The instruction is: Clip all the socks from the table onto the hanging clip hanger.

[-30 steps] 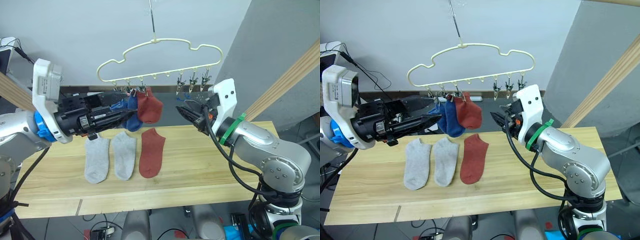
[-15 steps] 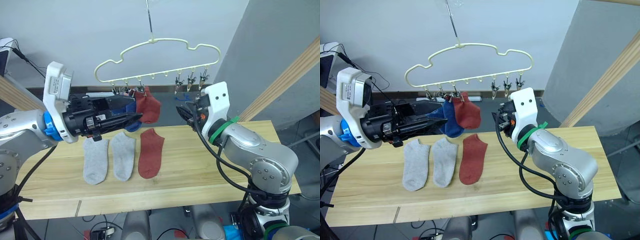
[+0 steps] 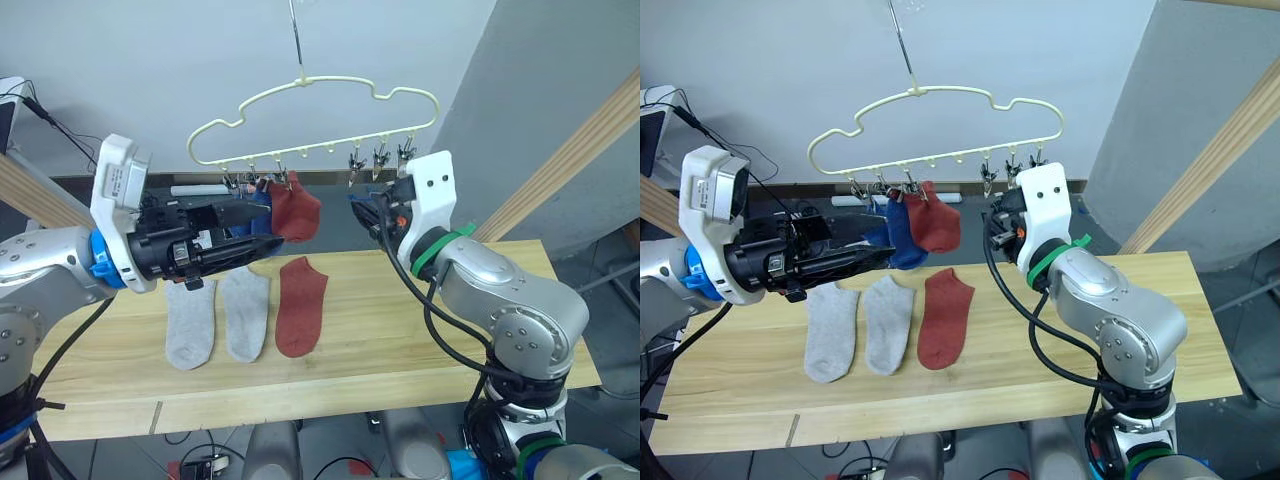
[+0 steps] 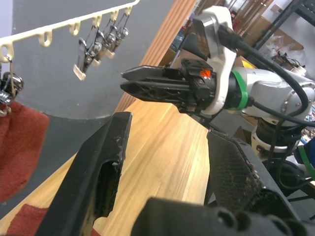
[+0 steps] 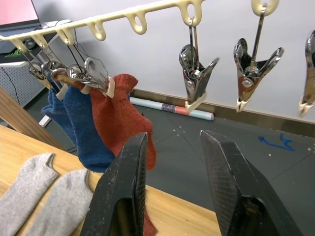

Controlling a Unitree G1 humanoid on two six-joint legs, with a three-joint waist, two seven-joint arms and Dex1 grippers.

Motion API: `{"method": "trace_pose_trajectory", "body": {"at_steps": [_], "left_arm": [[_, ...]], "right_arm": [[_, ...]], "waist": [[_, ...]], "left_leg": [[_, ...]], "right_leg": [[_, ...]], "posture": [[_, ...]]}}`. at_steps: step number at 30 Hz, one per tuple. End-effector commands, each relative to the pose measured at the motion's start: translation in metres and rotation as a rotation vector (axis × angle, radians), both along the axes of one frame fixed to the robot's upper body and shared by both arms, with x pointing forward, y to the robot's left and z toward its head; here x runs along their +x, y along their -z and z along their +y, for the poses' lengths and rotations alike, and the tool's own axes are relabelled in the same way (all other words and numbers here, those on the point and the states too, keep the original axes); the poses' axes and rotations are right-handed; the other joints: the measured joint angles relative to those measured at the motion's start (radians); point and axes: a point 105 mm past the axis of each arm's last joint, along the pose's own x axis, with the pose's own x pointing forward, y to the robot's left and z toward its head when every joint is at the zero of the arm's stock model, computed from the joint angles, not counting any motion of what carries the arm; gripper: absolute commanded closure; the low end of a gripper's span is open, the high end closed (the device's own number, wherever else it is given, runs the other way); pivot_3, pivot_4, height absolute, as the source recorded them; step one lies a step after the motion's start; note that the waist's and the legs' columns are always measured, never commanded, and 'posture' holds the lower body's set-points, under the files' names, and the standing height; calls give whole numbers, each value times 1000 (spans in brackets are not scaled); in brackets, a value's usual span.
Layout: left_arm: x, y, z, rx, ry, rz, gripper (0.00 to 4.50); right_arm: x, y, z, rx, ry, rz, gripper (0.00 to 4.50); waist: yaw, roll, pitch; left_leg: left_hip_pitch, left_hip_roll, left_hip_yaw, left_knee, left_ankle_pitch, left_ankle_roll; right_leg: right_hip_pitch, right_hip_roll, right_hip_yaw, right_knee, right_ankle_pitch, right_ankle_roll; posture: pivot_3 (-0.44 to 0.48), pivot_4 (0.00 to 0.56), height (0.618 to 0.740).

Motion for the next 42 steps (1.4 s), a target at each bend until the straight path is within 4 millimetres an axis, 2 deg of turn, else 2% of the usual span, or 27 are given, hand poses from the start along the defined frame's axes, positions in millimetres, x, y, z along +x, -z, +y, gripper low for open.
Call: {"method": "trace_pose_trajectory", "body": {"at_steps": [1, 13, 15, 21, 31, 42], "left_arm": [[-7, -10, -2, 17, 12, -65, 1708], [-9, -4, 8, 62, -41, -65, 1708], [-11, -3, 8, 67, -43, -63, 1708], [-12, -5, 15, 84, -104, -75, 1708], [-13, -6, 12, 79, -123, -84, 1708], [-14, -7, 9, 72, -134, -84, 1708]], "right_arm": [[0, -11, 2, 17, -5, -50, 2760], [9, -14, 9, 24, -31, -67, 2760], [10, -15, 9, 23, -30, -72, 2760], [23, -20, 13, 18, -35, -91, 2760], [37, -27, 14, -5, -31, -121, 2760], [44, -31, 16, -12, -23, -140, 2760]], "waist": [[0, 0, 0], [-2, 0, 0], [0, 0, 0], [7, 0, 0], [18, 0, 0], [19, 0, 0]], "left_leg": [[0, 0, 0, 0, 0, 0], [0, 0, 0, 0, 0, 0], [0, 0, 0, 0, 0, 0], [0, 0, 0, -1, 0, 0], [0, 0, 0, -1, 0, 0], [0, 0, 0, -1, 0, 0]], "right_leg": [[0, 0, 0, 0, 0, 0], [0, 0, 0, 0, 0, 0], [0, 0, 0, 0, 0, 0], [0, 0, 0, 0, 0, 0], [0, -1, 0, 0, 0, 0], [0, -1, 0, 0, 0, 0]], "posture": [[-192, 316, 740], [-162, 314, 740], [-128, 304, 740], [-107, 298, 740], [-90, 291, 740], [-80, 292, 740]]}}
